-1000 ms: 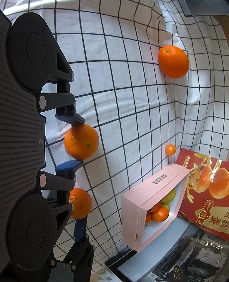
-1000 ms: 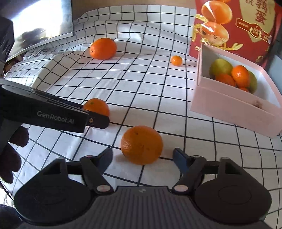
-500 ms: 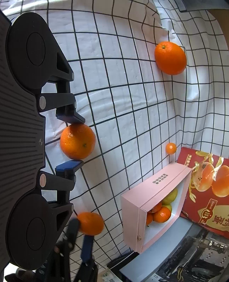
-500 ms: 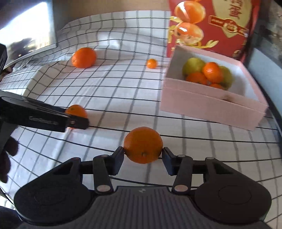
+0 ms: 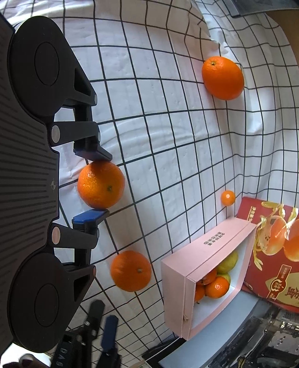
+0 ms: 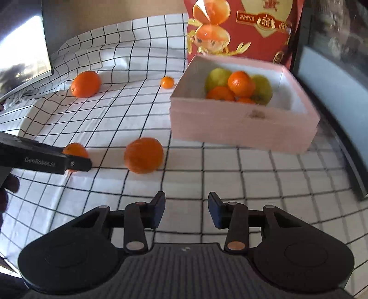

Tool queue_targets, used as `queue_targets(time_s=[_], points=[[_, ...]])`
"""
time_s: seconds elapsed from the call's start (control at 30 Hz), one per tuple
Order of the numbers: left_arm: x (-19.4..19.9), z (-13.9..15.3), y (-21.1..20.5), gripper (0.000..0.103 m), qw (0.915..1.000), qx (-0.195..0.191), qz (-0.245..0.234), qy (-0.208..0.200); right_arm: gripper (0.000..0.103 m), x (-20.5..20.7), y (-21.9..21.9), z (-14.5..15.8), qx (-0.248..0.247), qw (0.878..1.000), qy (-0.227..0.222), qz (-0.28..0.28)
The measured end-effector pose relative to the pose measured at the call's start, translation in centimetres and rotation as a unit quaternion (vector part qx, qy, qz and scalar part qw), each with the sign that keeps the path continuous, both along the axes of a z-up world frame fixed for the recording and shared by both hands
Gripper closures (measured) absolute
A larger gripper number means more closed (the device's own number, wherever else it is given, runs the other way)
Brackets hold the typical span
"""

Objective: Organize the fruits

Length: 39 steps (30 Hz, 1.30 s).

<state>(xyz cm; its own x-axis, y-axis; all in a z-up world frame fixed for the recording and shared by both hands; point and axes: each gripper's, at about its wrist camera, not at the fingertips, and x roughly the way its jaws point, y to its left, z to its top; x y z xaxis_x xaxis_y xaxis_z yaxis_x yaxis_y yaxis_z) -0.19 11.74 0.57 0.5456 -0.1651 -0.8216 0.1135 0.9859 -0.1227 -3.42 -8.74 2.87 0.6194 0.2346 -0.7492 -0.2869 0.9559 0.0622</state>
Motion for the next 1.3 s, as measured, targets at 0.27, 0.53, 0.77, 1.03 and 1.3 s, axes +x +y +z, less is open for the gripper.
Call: queue_targets(time_s=[0.27, 0.53, 0.77, 1.03, 1.3], points=[[-0.2, 0.3, 0.2, 0.055, 0.9996, -0.020, 0.020, 0.008, 0.058, -0.7, 0.5, 0.9, -0.005, 1.000, -0.029, 0.010], [-2.8, 0.9, 0.0, 0.056, 0.9996, -0.028, -0.006, -0.002, 0.037, -1.7, 0.7, 1.8, 0.002, 0.998, -0.045, 0.035], [-4.6, 0.9, -0.4, 0.056, 0.9993, -0.027, -0.018, 0.019, 0.037, 1.0, 2.6, 0.6, 0.017, 0.999, -0.023, 0.033], [-5.5, 2.1, -0.9, 0.055, 0.9998, -0.001, -0.018, 0.005, 0.038, 3.4, 5.0, -0.8, 0.005, 0.999, -0.007, 0.051], [-4.8, 1.7, -1.5, 0.056, 0.9994, -0.010, -0.026, 0.018, 0.056, 3.9, 5.7, -1.2, -0.034, 0.997, -0.017, 0.074]])
